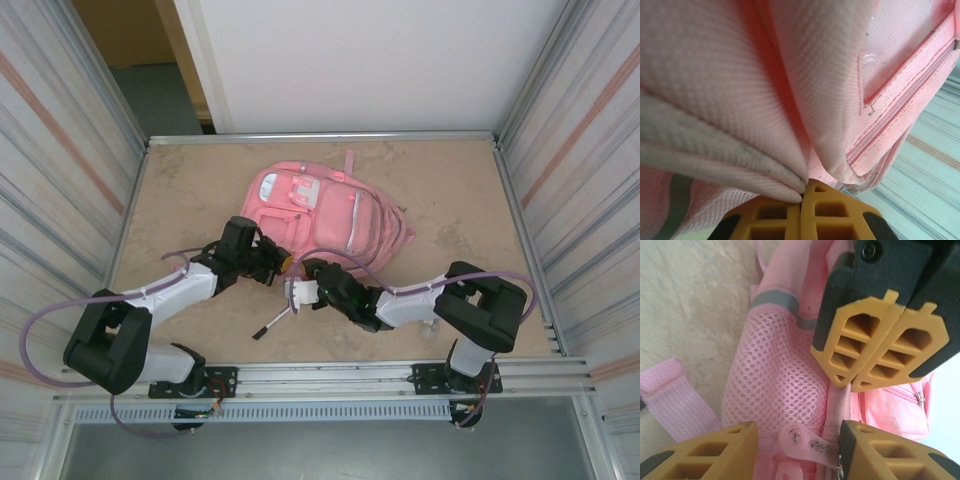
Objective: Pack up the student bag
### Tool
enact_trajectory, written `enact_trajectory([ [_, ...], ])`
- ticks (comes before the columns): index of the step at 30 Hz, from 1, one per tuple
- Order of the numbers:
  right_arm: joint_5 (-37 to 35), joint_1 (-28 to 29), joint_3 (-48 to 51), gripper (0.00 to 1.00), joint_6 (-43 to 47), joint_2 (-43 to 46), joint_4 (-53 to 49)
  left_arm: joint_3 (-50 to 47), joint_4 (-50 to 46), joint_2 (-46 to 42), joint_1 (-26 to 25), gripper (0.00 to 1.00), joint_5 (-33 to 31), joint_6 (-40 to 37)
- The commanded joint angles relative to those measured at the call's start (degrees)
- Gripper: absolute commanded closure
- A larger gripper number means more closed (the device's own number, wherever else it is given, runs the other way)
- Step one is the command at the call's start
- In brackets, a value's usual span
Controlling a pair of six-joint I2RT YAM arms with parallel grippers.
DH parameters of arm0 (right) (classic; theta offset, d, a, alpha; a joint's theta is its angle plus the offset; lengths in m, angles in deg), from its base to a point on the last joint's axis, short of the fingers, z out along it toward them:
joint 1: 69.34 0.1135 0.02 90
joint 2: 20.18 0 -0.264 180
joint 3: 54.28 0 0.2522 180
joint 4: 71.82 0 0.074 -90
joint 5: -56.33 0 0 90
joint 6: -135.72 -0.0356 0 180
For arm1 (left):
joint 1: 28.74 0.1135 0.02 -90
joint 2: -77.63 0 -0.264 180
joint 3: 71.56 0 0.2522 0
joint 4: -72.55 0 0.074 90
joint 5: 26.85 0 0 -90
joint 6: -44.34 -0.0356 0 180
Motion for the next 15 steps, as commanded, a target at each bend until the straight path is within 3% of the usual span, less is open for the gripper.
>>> enact_trajectory([
  [1, -4.8, 0.3, -1.5, 0.55, 0.0, -1.9, 2.7, -0.8, 0.0, -2.0, -1.0, 1.0, 2.5, 0.7],
  [6, -6.5, 0.2, -1.4, 0.66, -0.3, -2.3, 4.4, -1.0, -0.4, -3.0, -1.0, 1.0, 2.0, 0.5],
  [15, -5.3, -0.6, 0.2, 0.75, -4.0, 1.5, 4.2, -2.4, -0.3, -3.9, -0.9, 1.0, 1.0, 1.1],
])
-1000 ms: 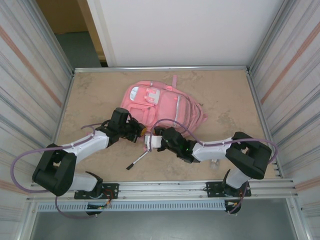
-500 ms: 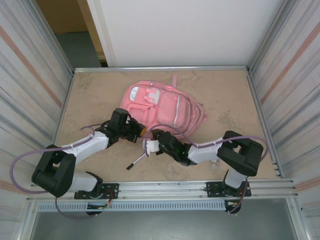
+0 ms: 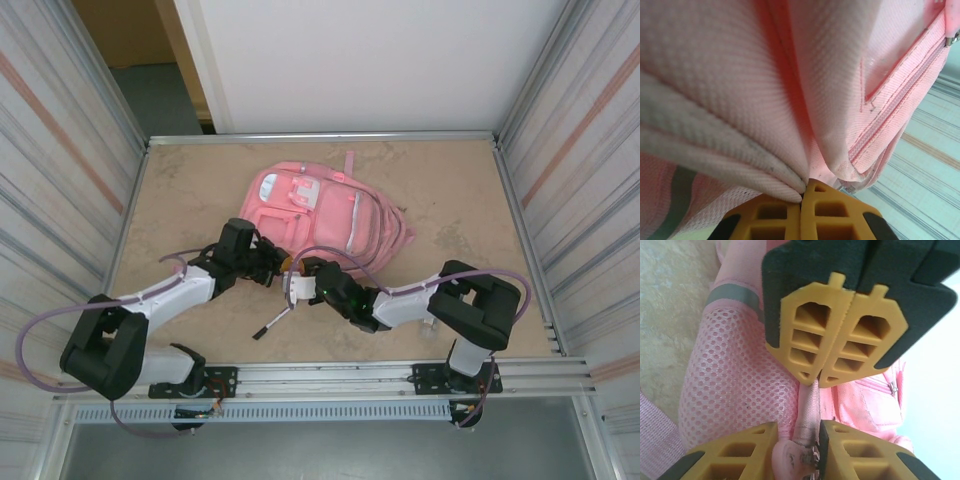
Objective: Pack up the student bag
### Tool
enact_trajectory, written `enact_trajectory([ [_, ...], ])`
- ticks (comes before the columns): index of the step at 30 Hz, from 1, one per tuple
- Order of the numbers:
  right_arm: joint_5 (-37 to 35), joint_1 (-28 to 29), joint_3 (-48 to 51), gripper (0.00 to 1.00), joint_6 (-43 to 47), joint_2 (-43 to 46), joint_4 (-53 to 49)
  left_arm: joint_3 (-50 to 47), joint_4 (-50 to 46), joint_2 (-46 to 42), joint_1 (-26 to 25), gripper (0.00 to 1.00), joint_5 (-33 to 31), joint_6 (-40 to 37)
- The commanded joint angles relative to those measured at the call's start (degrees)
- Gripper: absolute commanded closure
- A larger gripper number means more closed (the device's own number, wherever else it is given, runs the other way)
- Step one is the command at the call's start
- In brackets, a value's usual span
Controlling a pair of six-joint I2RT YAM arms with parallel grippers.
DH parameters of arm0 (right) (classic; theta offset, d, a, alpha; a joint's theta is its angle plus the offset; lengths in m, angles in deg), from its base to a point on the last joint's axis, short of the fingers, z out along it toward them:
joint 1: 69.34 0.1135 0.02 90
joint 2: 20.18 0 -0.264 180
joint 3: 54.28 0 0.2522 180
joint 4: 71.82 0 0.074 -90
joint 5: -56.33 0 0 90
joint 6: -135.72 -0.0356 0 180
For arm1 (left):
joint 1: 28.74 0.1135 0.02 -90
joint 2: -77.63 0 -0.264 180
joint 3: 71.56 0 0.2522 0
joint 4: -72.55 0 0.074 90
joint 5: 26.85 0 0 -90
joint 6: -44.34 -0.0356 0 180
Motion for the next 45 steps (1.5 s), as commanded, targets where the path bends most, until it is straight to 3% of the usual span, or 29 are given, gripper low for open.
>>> enact_trajectory([
  [1, 0.0, -1.0, 0.8, 0.77, -4.1, 3.3, -0.9, -1.0, -1.0, -2.0, -1.0, 1.0, 1.5, 0.8],
  [9, 7.3, -4.1, 2.4, 0.98, -16.8, 10.4, -7.9, -1.3, -0.5, -1.7, -0.9, 1.0, 1.4, 0.5],
  [13, 11.1, -5.9, 3.3, 1.0, -28.2, 13.9, -11.1, -1.6, -0.9, -1.3, -0.8, 1.0, 0.3, 0.6],
  [17, 15.0, -7.3, 0.0, 1.0, -46.5, 16.0, -23.3, -1.6, -0.7, -1.2, -0.5, 1.0, 0.3, 0.4],
  [19, 12.2, -7.3, -2.1, 1.0, -57.4, 16.5, -30.1, -1.9, -0.6, -0.9, -0.5, 1.0, -0.7, 1.1],
  [22, 7.1, -8.2, -5.4, 1.0, -82.5, 16.6, -43.6, -2.6, 1.4, -0.5, -0.6, 1.0, -0.4, 2.9],
  [26, 13.3, -8.4, -8.0, 1.0, -106.5, 16.6, -51.9, -3.1, 1.7, -1.0, -1.2, 1.0, -2.8, 4.1],
  [28, 14.9, -8.4, -9.6, 1.0, -112.5, 16.7, -54.2, -3.1, 1.4, -0.9, -1.2, 1.0, -3.1, 4.3],
  [31, 15.4, -8.0, -9.6, 1.0, -116.2, 18.3, -54.9, -3.6, 1.8, -0.7, -1.1, 1.0, -4.6, 4.5],
  [35, 15.7, -8.6, -8.2, 1.0, -114.9, 19.6, -56.2, -4.5, 3.4, 0.9, 1.4, 1.0, -4.5, 5.8],
  [40, 21.0, -11.7, -5.4, 1.0, -103.1, 20.3, -53.3, -4.0, 3.4, 1.2, 4.5, 1.0, -4.2, 5.2],
  [45, 21.6, -18.8, -0.9, 1.0, -94.1, 25.9, -53.2, 2.0, -4.2, 2.9, 9.4, 1.0, -0.7, -4.9],
])
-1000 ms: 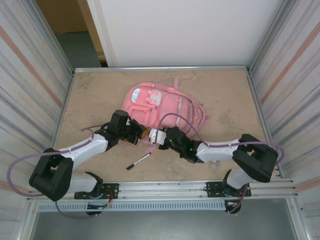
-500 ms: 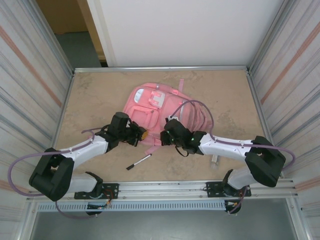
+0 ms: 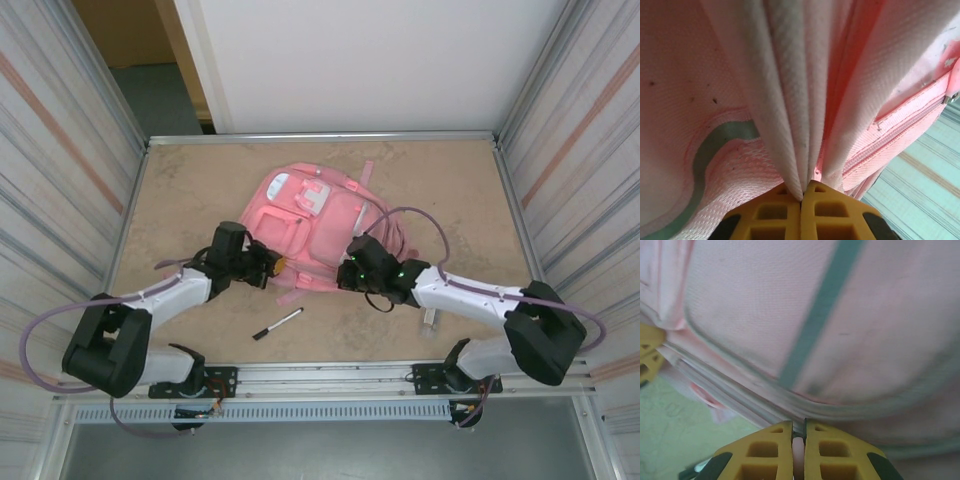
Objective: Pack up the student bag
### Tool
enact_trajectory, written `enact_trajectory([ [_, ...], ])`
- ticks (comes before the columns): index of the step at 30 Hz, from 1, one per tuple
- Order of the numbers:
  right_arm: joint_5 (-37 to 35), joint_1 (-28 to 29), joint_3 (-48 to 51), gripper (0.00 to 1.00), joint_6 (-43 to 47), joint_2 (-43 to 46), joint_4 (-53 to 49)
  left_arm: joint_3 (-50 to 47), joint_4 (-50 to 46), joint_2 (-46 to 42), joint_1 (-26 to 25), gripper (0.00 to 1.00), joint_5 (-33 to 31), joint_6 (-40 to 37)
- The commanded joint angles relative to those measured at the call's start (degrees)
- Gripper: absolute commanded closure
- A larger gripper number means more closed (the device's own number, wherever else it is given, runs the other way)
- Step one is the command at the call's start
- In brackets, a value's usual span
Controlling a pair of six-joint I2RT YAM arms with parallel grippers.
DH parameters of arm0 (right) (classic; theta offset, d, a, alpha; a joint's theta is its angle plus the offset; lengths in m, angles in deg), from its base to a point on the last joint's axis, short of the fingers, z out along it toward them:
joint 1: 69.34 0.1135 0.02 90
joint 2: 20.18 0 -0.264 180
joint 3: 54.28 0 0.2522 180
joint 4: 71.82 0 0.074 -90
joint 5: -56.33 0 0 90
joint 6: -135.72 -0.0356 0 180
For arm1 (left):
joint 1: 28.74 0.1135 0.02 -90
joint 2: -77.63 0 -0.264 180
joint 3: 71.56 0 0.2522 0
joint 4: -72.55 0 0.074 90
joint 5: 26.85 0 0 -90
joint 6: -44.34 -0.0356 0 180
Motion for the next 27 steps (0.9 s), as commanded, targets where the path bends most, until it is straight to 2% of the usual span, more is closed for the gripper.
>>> enact_trajectory([
  [1, 0.0, -5.2, 3.6, 1.0, 9.4, 6.2, -3.0, 5.9, -8.0, 2.5, 4.4, 1.0, -2.7, -9.0],
  [4, -1.1, -8.9, 5.9, 1.0, 14.7, 11.2, -2.8, 9.7, -10.8, 6.6, 6.9, 1.0, 1.1, -16.1],
  [7, -1.8, -12.8, 8.0, 1.0, 18.0, 15.1, -2.0, 10.3, -10.7, 10.4, 10.1, 1.0, 4.6, -17.8],
  [11, 2.7, -16.6, 10.1, 1.0, 22.9, 18.1, 2.1, 13.2, -12.5, 15.3, 15.9, 1.0, 6.8, -20.8],
  [13, 6.1, -16.7, 10.3, 1.0, 25.6, 18.1, 5.2, 17.7, -13.1, 19.4, 17.7, 0.91, 9.5, -23.1],
  [15, 9.7, -16.6, 9.5, 1.0, 26.5, 17.9, 7.6, 23.9, -13.7, 23.7, 17.8, 0.75, 11.4, -26.0],
  [17, 11.7, -16.2, 8.1, 1.0, 25.7, 16.1, 9.8, 29.8, -9.6, 27.9, 17.6, 0.64, 14.6, -29.3],
  [20, 14.1, -14.9, 5.2, 1.0, 23.6, 11.9, 12.8, 34.9, -4.8, 31.1, 16.8, 0.57, 13.2, -32.2],
  [23, 16.0, -14.0, 1.7, 1.0, 19.2, 7.0, 15.5, 36.2, -2.7, 32.2, 17.0, 0.52, 13.3, -30.5],
  [25, 16.7, -12.8, -0.5, 1.0, 17.4, 4.3, 17.2, 33.7, -1.3, 29.6, 16.9, 0.48, 13.9, -29.8],
  [27, 16.3, -11.2, -2.2, 1.0, 16.5, 2.4, 18.4, 30.4, -5.7, 24.7, 16.7, 0.44, 11.4, -31.7],
])
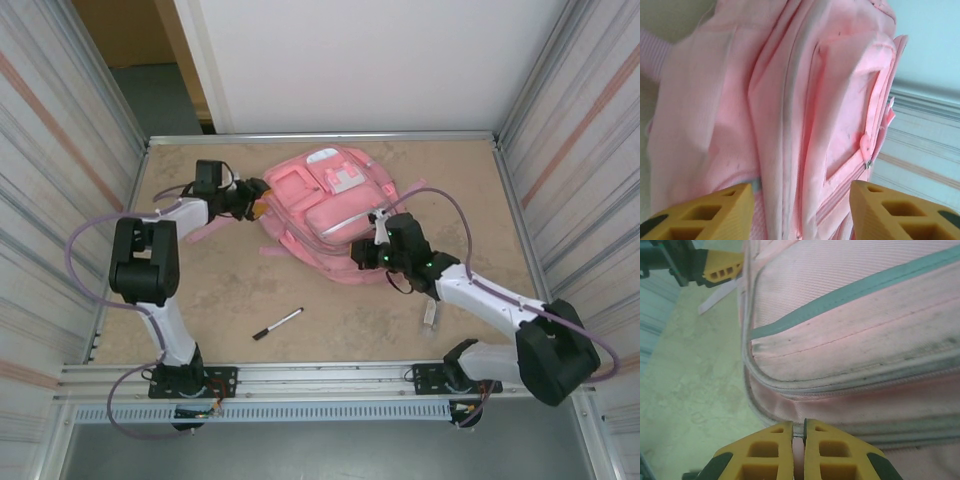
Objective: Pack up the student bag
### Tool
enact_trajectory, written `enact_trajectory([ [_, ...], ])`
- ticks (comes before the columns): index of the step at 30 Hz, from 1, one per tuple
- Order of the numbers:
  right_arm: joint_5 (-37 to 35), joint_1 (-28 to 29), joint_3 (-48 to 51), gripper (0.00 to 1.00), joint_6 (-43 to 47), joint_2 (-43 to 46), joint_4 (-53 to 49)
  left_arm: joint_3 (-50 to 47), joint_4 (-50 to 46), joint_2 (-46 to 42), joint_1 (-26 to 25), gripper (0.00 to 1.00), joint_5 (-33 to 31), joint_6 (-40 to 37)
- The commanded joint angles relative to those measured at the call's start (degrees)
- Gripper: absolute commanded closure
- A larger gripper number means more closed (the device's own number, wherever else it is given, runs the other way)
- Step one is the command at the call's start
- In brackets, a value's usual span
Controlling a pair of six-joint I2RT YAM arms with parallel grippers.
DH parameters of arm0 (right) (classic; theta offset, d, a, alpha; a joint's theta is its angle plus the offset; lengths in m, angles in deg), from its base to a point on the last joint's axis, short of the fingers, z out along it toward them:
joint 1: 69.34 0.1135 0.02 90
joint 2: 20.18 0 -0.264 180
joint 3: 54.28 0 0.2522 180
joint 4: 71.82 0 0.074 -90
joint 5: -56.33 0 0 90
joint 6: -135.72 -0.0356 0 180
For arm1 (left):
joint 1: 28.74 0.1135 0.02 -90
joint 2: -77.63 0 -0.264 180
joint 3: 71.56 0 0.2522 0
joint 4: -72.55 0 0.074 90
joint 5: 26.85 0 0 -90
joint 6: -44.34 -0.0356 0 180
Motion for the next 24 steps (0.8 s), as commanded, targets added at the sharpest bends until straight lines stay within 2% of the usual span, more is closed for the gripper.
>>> enact_trajectory([
  [1, 1.8, 2.6, -4.8, 1.0, -3.2, -2.2, 6.6, -4.8, -6.4, -8.7, -0.1, 0.43, -4.8, -4.3],
  [4, 0.1, 5.2, -6.9, 1.0, -2.0, -4.2, 6.6, -8.9, -19.9, -17.8, -1.7, 0.38, -12.7, -6.4],
  [6, -1.2, 6.8, -7.8, 1.0, -1.3, -5.9, 7.0, -12.5, -24.0, -24.4, -3.9, 0.37, -15.3, -6.3],
  [9, -1.0, 8.4, -9.2, 1.0, -0.2, -8.9, 7.7, -17.3, -24.5, -33.4, -9.2, 0.31, -19.6, -2.1],
  [12, -0.3, 9.8, -10.1, 1.0, -0.3, -11.6, 8.9, -21.3, -21.2, -38.4, -16.0, 0.29, -24.1, 4.4],
  [15, 0.6, 11.0, -11.1, 1.0, 0.1, -13.7, 10.0, -22.8, -18.0, -38.7, -20.1, 0.33, -25.2, 8.1],
  [21, 0.0, 13.4, -11.0, 1.0, -0.2, -15.4, 12.8, -23.9, -11.0, -34.4, -23.3, 0.34, -28.6, 12.7],
  [24, -0.9, 14.8, -11.1, 1.0, -0.4, -15.9, 13.0, -22.4, -6.8, -30.3, -23.7, 0.35, -26.2, 13.8],
])
